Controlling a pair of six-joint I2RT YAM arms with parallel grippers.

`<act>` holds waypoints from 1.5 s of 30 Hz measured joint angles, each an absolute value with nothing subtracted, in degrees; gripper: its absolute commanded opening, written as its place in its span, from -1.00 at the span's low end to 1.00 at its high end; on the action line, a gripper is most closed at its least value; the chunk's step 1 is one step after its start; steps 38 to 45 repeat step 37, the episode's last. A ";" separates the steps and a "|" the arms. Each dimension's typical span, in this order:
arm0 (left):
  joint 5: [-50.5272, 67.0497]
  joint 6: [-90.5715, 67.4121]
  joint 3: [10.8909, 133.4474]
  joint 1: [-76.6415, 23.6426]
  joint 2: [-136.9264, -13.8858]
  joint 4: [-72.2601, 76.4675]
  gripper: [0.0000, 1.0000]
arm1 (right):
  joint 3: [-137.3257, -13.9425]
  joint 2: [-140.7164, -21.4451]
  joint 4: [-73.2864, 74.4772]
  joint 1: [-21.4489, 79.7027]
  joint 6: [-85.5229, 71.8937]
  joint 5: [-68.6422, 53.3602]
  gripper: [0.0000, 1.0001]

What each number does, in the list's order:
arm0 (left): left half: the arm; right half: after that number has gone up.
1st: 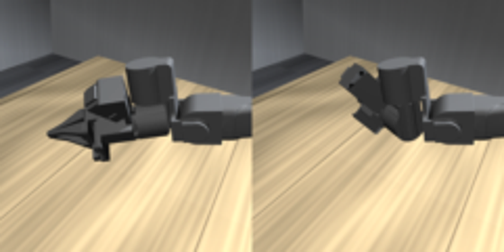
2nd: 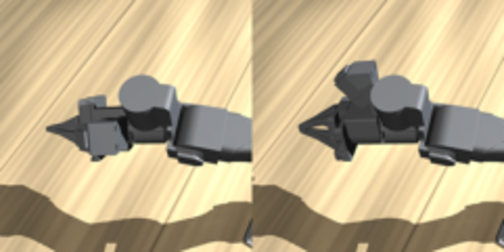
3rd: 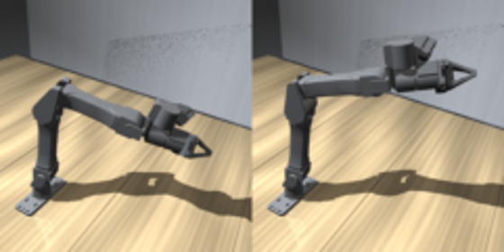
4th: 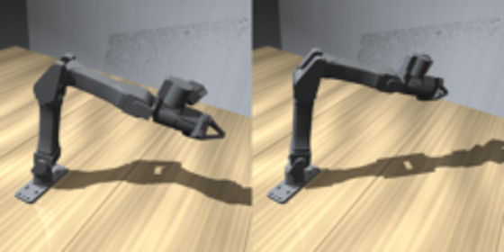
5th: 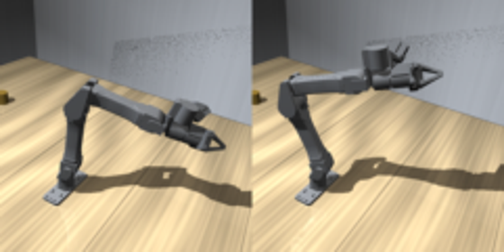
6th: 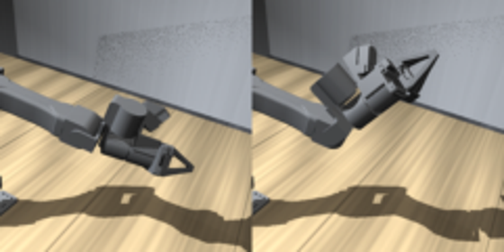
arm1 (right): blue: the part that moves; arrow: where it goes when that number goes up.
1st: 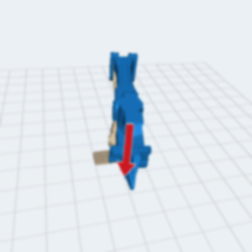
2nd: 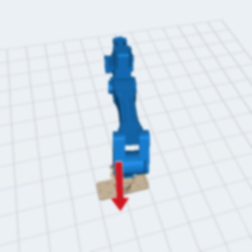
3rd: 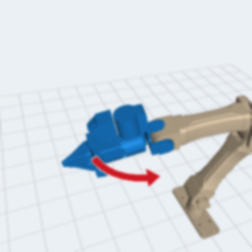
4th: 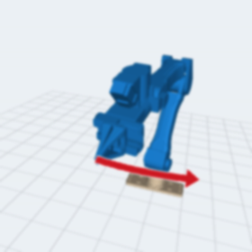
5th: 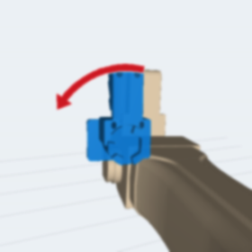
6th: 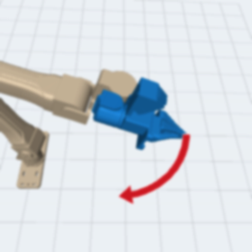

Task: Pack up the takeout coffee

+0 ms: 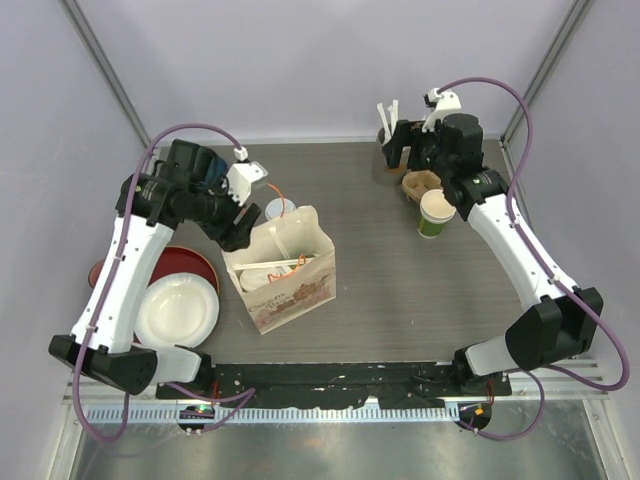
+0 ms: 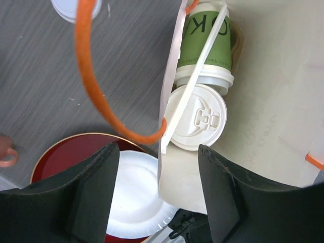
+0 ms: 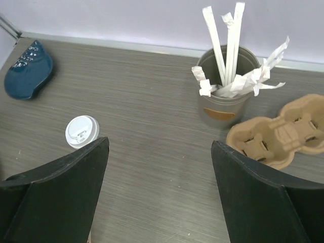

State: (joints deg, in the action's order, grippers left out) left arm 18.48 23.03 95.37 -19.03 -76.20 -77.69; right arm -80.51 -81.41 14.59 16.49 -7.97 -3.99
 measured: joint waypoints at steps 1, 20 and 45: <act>18.24 22.94 95.98 -19.03 -76.07 -77.71 0.45 | -80.36 -81.58 14.55 16.23 -8.16 -3.70 0.75; 1.65 10.92 110.45 -9.06 -70.30 -74.15 0.99 | -77.41 -81.38 13.28 16.38 -12.60 2.76 0.83; -10.94 -5.98 67.20 12.51 -66.06 -39.86 0.99 | -69.41 -73.34 9.13 16.38 -11.60 12.25 0.85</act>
